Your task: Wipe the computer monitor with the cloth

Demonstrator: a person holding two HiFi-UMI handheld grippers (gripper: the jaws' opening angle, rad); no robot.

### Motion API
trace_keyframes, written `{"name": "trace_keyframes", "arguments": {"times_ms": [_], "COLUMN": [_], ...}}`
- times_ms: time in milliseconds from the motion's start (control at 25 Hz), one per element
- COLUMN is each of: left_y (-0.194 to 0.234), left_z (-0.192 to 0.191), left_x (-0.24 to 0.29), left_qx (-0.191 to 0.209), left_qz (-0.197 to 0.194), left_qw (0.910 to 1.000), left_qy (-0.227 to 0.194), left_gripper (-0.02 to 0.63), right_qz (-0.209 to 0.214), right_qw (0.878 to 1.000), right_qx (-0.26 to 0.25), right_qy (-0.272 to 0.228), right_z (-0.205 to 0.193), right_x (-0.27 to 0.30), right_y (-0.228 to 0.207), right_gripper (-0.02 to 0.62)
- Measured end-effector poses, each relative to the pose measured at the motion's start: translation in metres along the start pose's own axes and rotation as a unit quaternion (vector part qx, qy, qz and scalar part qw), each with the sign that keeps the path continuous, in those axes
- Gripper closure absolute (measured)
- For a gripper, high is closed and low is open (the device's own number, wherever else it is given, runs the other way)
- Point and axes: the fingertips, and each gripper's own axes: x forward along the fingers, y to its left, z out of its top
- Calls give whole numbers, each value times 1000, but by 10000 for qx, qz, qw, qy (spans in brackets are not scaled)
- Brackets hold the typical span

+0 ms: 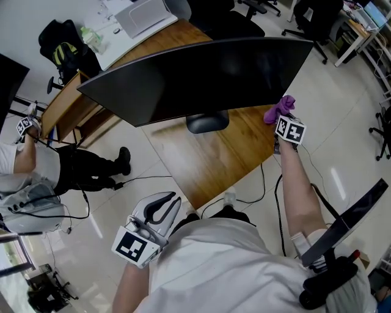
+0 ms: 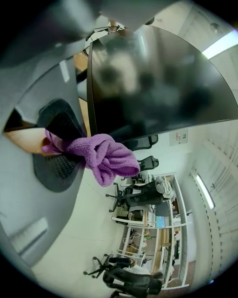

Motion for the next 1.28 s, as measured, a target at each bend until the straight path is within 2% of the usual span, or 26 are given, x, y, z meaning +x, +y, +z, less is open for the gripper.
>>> {"name": "trace_keyframes", "arguments": {"times_ms": [360, 480, 1280], "left_y": [11, 16, 75], "left_z": [-11, -10, -37], "left_x": [-13, -17, -82], "left_qx": [-14, -79, -179], "left_qz": [-76, -80, -56], "left_qw": [10000, 9999, 9996], "left_qy": [34, -42, -207], "left_gripper": [532, 532, 532], "right_qz": [55, 95, 293], "right_qw": [9947, 9930, 9955], "right_qx": [1009, 1165, 896], "right_qy": [-166, -167, -3], "right_z": [-3, -5, -25], "right_x": [-2, -2, 4], "right_y": [24, 39, 159], "right_gripper": [535, 535, 535]}}
